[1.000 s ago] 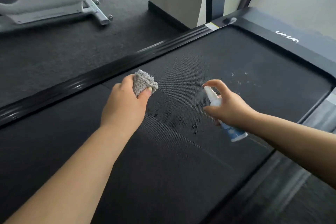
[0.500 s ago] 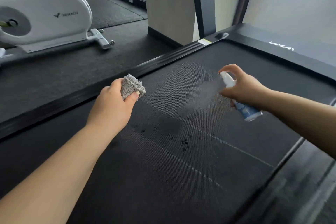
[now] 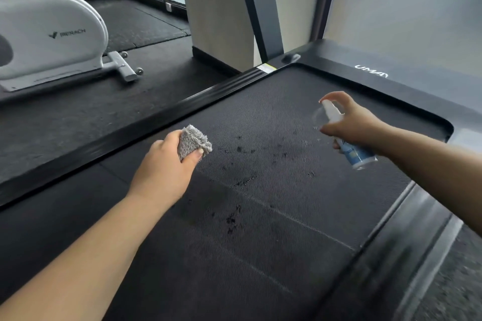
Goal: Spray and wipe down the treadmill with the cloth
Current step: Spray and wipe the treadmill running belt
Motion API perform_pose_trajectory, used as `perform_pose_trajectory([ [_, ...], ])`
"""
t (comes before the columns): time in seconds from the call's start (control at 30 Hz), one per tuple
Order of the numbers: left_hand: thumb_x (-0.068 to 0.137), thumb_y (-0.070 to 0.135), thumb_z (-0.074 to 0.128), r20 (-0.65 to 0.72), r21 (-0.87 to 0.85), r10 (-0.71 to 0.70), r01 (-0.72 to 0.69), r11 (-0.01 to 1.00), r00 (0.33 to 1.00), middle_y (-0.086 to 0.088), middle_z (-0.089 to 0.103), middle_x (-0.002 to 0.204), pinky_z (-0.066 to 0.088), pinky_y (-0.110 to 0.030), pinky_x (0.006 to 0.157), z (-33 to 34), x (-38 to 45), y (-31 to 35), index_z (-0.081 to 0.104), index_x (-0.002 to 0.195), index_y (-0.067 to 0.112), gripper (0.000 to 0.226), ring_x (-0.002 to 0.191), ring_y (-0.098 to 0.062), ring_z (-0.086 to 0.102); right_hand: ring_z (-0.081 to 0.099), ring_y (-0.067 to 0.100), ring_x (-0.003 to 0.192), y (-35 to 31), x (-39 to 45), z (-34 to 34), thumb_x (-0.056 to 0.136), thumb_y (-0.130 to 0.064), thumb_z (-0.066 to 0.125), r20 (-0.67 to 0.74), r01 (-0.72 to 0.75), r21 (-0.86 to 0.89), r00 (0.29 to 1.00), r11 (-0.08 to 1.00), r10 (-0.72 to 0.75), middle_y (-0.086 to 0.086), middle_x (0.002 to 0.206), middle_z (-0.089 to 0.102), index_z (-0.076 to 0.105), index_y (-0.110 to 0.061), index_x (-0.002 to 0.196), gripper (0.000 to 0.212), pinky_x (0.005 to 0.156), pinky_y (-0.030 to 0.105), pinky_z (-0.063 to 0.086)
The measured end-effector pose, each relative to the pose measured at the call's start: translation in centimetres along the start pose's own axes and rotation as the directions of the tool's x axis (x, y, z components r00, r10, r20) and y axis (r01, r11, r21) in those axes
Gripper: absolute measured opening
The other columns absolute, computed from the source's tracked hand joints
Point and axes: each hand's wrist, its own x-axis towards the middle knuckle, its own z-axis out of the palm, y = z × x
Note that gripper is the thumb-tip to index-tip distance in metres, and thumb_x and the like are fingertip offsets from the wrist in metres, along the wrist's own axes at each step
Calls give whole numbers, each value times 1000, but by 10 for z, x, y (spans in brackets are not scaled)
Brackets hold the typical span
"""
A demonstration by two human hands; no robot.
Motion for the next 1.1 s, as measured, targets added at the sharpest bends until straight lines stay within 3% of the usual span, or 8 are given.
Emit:
perform_pose_trajectory([
  [0.13, 91, 47, 52, 8, 10, -21, 20, 1000, 1000, -7, 51, 121, 39, -36, 85, 1, 4, 5, 41, 137, 26, 52, 112, -28, 50, 66, 26, 55, -11, 3, 1, 83, -4, 69, 67, 54, 22, 996, 998, -56, 16, 110, 58, 47, -39, 125, 59, 51, 34, 57],
  [0.33, 92, 45, 52, -54, 32, -86, 88, 996, 995, -7, 50, 122, 35, -33, 81, -24, 9, -4, 41, 138, 26, 51, 111, -28, 50, 60, 18, 47, -59, -4, 44, 85, -4, 67, 259, 196, 93, 942, 976, -214, 12, 93, 57, 47, -38, 127, 57, 45, 29, 52],
  [0.47, 92, 45, 51, -122, 80, -136, 146, 986, 983, -10, 49, 130, 37, -37, 88, -52, 11, -20, 37, 141, 23, 56, 115, -31, 49, 59, 23, 49, -79, -13, 80, 84, -4, 65, 337, 266, 107, 897, 958, -287, 12, 92, 58, 48, -38, 121, 53, 46, 31, 54],
  [0.53, 93, 44, 51, -156, 89, -148, 163, 983, 977, -11, 49, 129, 36, -34, 81, -66, 9, -28, 37, 141, 22, 55, 92, -25, 55, 58, 24, 50, -85, -19, 96, 84, -4, 66, 379, 275, 122, 875, 954, -301, 11, 87, 58, 48, -37, 124, 54, 47, 33, 55],
  [0.6, 94, 42, 51, -182, 88, -161, 179, 980, 970, -13, 49, 128, 33, -30, 72, -78, 6, -35, 38, 141, 21, 53, 67, -15, 46, 57, 22, 47, -89, -27, 108, 86, -3, 66, 435, 278, 123, 848, 953, -304, 6, 77, 57, 47, -36, 129, 57, 47, 32, 54],
  [0.77, 92, 43, 52, -211, 100, -178, 202, 974, 961, -17, 52, 128, 38, -37, 86, -93, 2, -61, 41, 138, 20, 53, 112, -35, 49, 57, 18, 44, -95, -49, 134, 86, -2, 66, 567, 330, 99, 756, 939, -326, 0, 62, 57, 47, -33, 126, 54, 43, 28, 50],
  [0.9, 92, 43, 53, -205, 109, -172, 197, 974, 964, -17, 52, 130, 37, -39, 93, -98, -4, -70, 40, 139, 19, 54, 120, -36, 46, 58, 19, 47, -95, -61, 145, 86, -3, 68, 608, 342, 109, 720, 933, -334, 5, 67, 59, 48, -35, 125, 54, 42, 28, 50],
  [1.1, 92, 44, 52, -164, 112, -160, 180, 977, 973, -11, 51, 131, 38, -33, 81, -86, -14, -80, 39, 140, 22, 54, 108, -30, 51, 60, 22, 48, -80, -56, 127, 85, -3, 71, 426, 273, 176, 845, 946, -323, 6, 73, 59, 48, -40, 127, 60, 46, 30, 53],
])
